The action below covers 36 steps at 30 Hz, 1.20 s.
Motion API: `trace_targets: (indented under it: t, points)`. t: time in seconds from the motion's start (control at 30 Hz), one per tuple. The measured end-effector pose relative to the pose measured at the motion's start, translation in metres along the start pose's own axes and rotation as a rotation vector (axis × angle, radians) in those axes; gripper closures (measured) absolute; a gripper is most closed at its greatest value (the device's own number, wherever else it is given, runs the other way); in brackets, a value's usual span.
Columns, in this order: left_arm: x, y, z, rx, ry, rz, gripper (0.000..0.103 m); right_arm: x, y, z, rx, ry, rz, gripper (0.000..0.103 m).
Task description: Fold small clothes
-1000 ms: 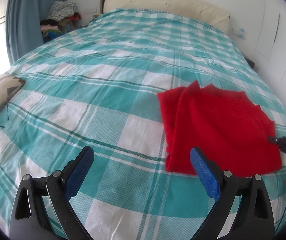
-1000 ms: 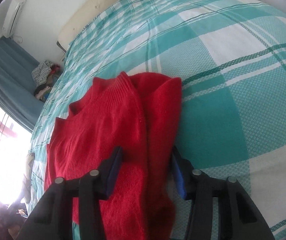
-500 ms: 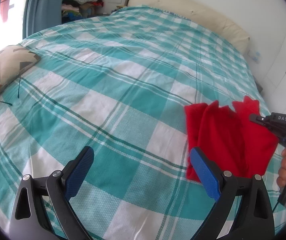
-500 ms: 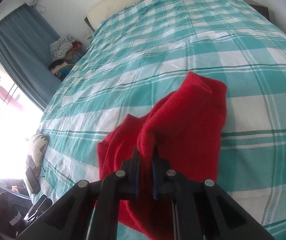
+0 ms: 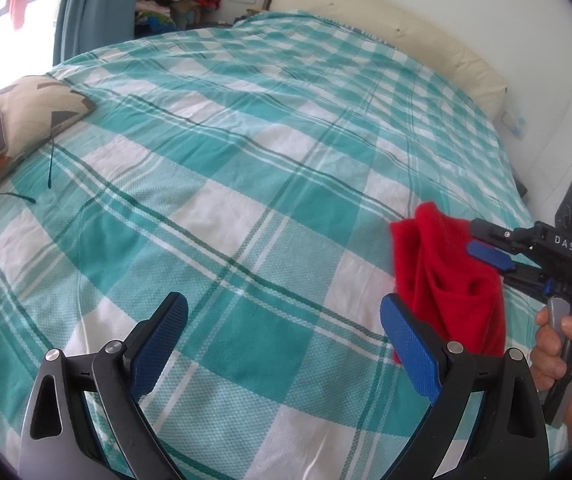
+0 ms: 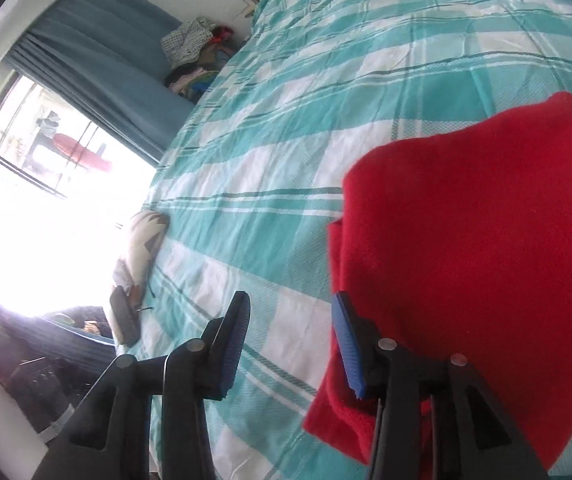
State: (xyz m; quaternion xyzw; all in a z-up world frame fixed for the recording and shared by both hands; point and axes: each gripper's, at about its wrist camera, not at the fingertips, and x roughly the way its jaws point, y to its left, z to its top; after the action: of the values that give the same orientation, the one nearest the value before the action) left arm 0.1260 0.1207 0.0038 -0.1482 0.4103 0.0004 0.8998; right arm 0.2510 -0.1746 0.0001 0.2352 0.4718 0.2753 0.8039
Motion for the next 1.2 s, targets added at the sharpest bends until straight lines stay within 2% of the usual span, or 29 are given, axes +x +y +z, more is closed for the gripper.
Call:
trace_targets:
  t: [0.03, 0.1, 0.17, 0.23, 0.3, 0.4, 0.53, 0.57, 0.63, 0.77, 0.87, 0.97, 1.07, 1.13, 1.2]
  points:
    - [0.0, 0.001, 0.0, -0.002, 0.002, -0.004, 0.005, -0.011, 0.004, 0.002, -0.047, -0.032, -0.068, 0.06]
    - [0.001, 0.0, -0.001, -0.004, 0.01, -0.017, 0.005, -0.02, 0.01, 0.003, -0.167, -0.07, -0.287, 0.06]
    - [0.001, -0.001, -0.001, -0.003, 0.012, -0.023, 0.005, -0.014, 0.008, -0.003, -0.261, -0.056, -0.449, 0.06]
    - [0.0, -0.001, -0.001, -0.002, 0.011, -0.026, 0.005, 0.0, 0.003, -0.015, -0.318, -0.002, -0.499, 0.06]
    - [-0.001, 0.0, 0.0, -0.007, 0.006, -0.026, 0.005, 0.012, 0.005, -0.035, -0.358, 0.025, -0.479, 0.06]
    - [-0.001, 0.001, 0.0, -0.01, 0.005, -0.026, 0.005, 0.024, 0.025, -0.075, -0.497, 0.001, -0.508, 0.06]
    - [0.0, 0.003, -0.001, -0.013, 0.016, -0.026, 0.005, 0.046, 0.049, -0.115, -0.714, -0.013, -0.617, 0.06]
    - [0.0, 0.004, -0.001, -0.013, 0.017, -0.024, 0.005, 0.046, 0.052, -0.118, -0.738, -0.018, -0.624, 0.06]
    - [0.0, 0.006, -0.001, -0.018, 0.018, -0.027, 0.005, 0.035, 0.053, -0.113, -0.71, -0.026, -0.574, 0.06]
    - [-0.002, 0.013, 0.001, -0.043, 0.013, -0.032, 0.005, -0.013, 0.045, -0.098, -0.542, -0.1, -0.442, 0.06]
    - [-0.002, 0.018, 0.002, -0.062, 0.016, -0.036, 0.005, -0.052, 0.025, -0.09, -0.409, -0.163, -0.407, 0.06]
    - [0.0, 0.017, 0.001, -0.067, 0.022, -0.044, 0.005, -0.077, 0.0, -0.091, -0.286, -0.184, -0.388, 0.06]
    - [0.003, 0.011, -0.002, -0.051, 0.028, -0.038, 0.005, -0.071, -0.02, -0.106, -0.258, -0.121, -0.399, 0.06]
    - [0.006, 0.006, -0.004, -0.041, 0.036, -0.036, 0.005, -0.057, -0.03, -0.122, -0.245, -0.049, -0.397, 0.06]
    - [0.007, 0.003, -0.006, -0.031, 0.041, -0.035, 0.005, -0.052, -0.034, -0.139, -0.253, -0.025, -0.399, 0.06]
